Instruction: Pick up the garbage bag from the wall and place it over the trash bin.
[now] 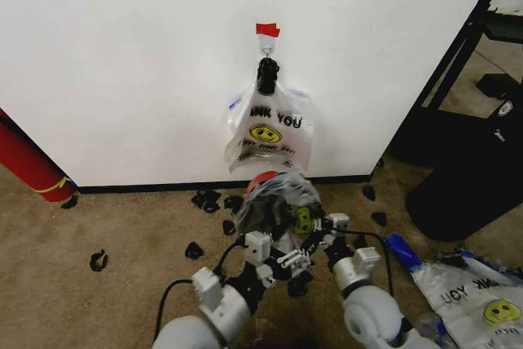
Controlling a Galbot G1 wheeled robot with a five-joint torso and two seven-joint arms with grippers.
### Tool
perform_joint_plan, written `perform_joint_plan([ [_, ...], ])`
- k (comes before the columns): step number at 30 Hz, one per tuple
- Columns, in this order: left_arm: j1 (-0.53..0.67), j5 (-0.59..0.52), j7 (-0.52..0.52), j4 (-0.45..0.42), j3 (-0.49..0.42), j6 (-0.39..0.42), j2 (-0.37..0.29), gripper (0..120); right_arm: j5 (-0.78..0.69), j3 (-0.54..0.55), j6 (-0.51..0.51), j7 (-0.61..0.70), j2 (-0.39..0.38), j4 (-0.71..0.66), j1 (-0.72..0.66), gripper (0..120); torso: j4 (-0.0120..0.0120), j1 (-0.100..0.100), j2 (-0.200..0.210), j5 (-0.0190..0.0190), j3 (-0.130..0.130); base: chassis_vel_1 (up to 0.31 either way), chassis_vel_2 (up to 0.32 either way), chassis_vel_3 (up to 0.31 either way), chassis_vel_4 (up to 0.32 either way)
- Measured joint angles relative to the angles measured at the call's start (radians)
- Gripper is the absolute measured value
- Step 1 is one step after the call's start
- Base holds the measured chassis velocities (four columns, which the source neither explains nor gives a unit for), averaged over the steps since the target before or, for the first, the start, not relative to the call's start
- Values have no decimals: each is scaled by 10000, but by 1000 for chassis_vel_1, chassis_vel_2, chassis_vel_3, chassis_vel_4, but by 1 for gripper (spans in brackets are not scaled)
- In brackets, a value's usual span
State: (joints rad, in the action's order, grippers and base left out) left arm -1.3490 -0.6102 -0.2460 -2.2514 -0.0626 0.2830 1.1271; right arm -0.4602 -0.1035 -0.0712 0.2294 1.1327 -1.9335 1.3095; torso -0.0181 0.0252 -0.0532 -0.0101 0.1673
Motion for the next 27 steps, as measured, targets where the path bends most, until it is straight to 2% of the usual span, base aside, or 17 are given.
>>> perform_joint_plan([
  [2, 153, -55, -800, 48, -119, 594, 81, 45, 344, -51, -635, -561, 3, 350, -74, 0, 0, 0, 0, 1, 0, 0, 0, 0, 0],
  [5, 247, -78, -1282, 78, -220, 1007, 151, 39, 571, -104, -1112, -922, 9, 638, -126, 0, 1, 0, 0, 1, 0, 0, 0, 0, 0],
  [6, 271, -78, -1382, 92, -243, 1087, 171, 34, 633, -119, -1239, -1013, 16, 712, -138, 0, 0, 0, 0, 1, 0, 0, 0, 0, 0],
  [8, 533, 66, -2170, 341, -444, 1780, 375, 22, 1006, -217, -1947, -1460, 100, 1084, -159, 0, 0, 0, 0, 1, 0, 0, 0, 0, 0],
  [11, 702, 140, -2578, 449, -579, 2235, 492, 11, 1316, -259, -2362, -1622, 213, 1244, -148, 0, 0, 0, 0, 1, 0, 0, 0, 0, 0],
  [12, 702, 140, -2578, 449, -579, 2235, 492, 11, 1316, -259, -2362, -1622, 213, 1244, -148, 0, 0, 0, 0, 1, 0, 0, 0, 0, 0],
  [14, 872, 81, -2743, 547, -737, 2409, 586, 0, 1545, -219, -2659, -1664, 370, 1371, -128, 0, 0, 0, 0, 1, 0, 0, 0, 0, 0],
  [22, 1098, 270, -2694, 895, -867, 2302, 854, 0, 1749, -68, -2888, -1521, 723, 1635, -157, 0, 0, 0, 0, 1, 0, 0, 0, 0, 0],
  [27, 1208, 1000, -2731, 1409, -987, 2258, 997, 0, 1776, 66, -2959, -1371, 931, 1621, -151, 0, 1, 0, 0, 0, 0, 0, 0, 0, 0],
])
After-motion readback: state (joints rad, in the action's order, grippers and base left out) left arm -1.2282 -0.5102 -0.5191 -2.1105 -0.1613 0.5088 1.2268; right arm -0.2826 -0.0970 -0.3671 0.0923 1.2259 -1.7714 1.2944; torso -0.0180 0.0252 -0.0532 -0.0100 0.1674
